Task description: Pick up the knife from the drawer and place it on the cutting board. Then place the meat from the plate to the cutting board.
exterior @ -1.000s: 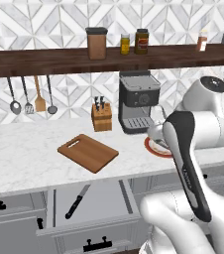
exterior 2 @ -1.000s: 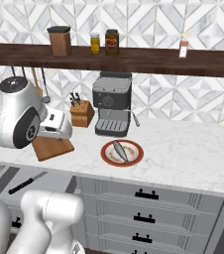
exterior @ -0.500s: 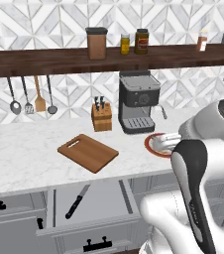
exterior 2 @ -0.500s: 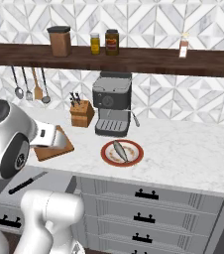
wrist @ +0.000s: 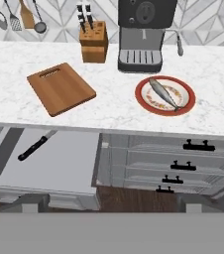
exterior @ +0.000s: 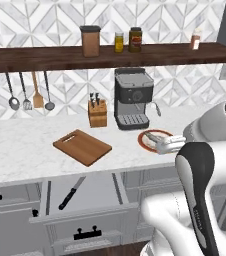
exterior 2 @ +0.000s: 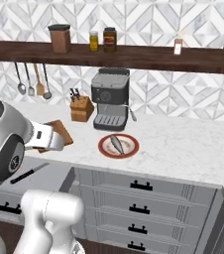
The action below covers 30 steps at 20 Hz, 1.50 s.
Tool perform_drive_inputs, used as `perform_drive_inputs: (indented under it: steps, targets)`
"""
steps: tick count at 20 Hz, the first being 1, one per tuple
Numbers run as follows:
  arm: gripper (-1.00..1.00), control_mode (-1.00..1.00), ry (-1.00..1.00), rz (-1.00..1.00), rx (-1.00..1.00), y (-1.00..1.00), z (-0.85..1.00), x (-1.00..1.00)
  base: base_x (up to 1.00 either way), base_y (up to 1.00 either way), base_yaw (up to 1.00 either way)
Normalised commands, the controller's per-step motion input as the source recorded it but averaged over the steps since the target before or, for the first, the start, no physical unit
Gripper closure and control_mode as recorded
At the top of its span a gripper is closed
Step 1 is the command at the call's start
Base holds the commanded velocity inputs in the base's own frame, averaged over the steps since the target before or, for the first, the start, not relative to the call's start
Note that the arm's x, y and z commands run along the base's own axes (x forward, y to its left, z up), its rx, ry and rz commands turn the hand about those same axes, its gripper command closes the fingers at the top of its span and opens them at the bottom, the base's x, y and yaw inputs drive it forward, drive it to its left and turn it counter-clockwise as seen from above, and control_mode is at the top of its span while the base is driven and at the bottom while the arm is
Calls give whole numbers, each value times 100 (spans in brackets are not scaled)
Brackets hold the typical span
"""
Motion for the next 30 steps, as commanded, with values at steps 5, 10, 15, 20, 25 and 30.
perform_drive_inputs:
  steps: [5, 10, 15, 20, 25, 30]
  targets:
    - [-100, 100, 0, 0, 0, 0, 0, 0, -1, -35, 39]
    - [-100, 100, 0, 0, 0, 0, 0, 0, 0, -50, 46]
    - [-100, 100, 0, 0, 0, 0, 0, 0, 0, -56, 48]
    - [-100, 100, 0, 0, 0, 0, 0, 0, 33, -33, 29]
    - [-100, 100, 0, 0, 0, 0, 0, 0, 63, -20, 18]
    - [-100, 100, 0, 0, 0, 0, 0, 0, 39, -17, 15]
